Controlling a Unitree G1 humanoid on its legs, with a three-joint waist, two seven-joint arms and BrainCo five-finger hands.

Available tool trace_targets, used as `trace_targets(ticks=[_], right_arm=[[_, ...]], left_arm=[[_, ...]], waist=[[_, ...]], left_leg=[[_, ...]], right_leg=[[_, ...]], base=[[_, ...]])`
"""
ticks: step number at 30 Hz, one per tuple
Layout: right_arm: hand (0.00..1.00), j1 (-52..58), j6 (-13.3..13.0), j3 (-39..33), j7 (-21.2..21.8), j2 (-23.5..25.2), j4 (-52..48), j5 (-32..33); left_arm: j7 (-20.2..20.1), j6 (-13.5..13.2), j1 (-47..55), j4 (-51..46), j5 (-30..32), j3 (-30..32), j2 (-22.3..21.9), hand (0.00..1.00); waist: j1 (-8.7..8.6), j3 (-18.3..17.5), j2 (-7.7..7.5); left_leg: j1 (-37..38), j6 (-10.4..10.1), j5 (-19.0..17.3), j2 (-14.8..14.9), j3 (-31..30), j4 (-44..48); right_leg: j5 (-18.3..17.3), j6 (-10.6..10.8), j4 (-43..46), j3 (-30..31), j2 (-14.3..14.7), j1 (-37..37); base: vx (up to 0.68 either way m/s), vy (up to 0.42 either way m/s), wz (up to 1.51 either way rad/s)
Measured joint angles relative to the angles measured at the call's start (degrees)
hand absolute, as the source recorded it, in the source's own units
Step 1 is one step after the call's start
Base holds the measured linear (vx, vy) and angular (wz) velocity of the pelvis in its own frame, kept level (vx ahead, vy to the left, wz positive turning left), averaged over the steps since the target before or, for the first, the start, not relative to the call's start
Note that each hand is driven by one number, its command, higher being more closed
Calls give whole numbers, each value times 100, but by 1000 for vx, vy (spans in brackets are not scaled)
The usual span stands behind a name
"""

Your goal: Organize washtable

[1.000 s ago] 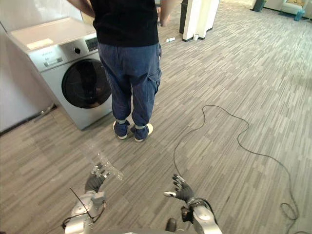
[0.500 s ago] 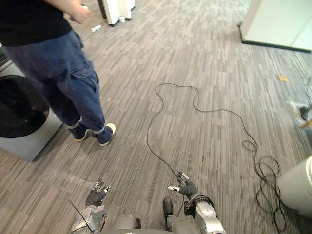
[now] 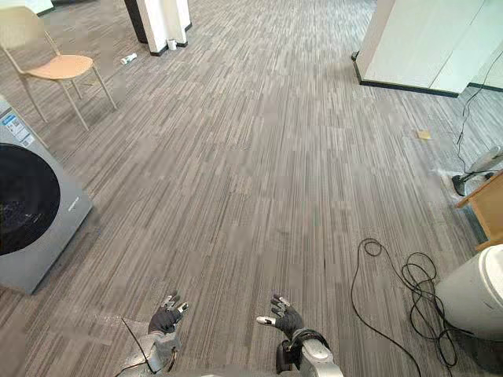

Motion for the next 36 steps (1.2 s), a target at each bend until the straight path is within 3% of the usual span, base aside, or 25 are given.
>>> trace_targets(ticks=[7, 13, 17, 30, 31, 34, 36], right_arm=[[0, -1, 4, 15, -3, -19, 0, 18], [0, -78, 61, 258, -49, -226, 0, 423], [0, -117, 193, 299, -108, -279, 0, 684], [0, -203, 191, 293, -182, -342, -3, 686], [0, -242, 188, 279, -241, -347, -14, 674], [0, -258, 183, 258, -261, -353, -168, 674], [0, -266, 174, 247, -265, -353, -420, 674]], left_arm=[[3, -6, -24, 84, 1, -5, 16, 0], [142, -18, -87, 343, 6, -57, 60, 0], [266, -107, -181, 347, 8, -185, 131, 0], [369, -188, -173, 345, 34, -262, 56, 0], [365, -188, -196, 329, 80, -282, 46, 0], [363, -189, -377, 213, 262, -284, -22, 0], [360, -195, -425, 170, 281, -297, -47, 0]], waist=[[-30, 10, 13], [-191, 164, 21], [-295, 294, -68], [-296, 498, -99], [-299, 519, -65], [-311, 774, 88], [-372, 998, 197]], left_leg=[[6, 0, 0, -1, 5, -2], [155, -2, 1, -4, 138, -28], [203, -76, 77, -65, 208, -103], [197, -52, 92, 25, 399, -159], [158, -51, 88, 54, 392, -111], [200, -1, -34, 210, 276, 78], [421, 131, -138, 318, 229, 70]], right_leg=[[1, 0, 2, -1, -12, 2], [40, 47, 27, 15, -33, 89], [44, 51, 29, 27, -85, 84], [26, 26, 32, 143, 7, -21], [-64, -40, 187, 116, 28, -99], [-573, -204, 1861, -26, 168, -752], [-732, -225, 2775, -112, 227, -1076]], base=[[0, 0, 0], [-7, -2, -9], [-44, -16, -5], [-16, -36, -8], [63, -31, 15], [35, -17, 13], [-3, 10, 5]])
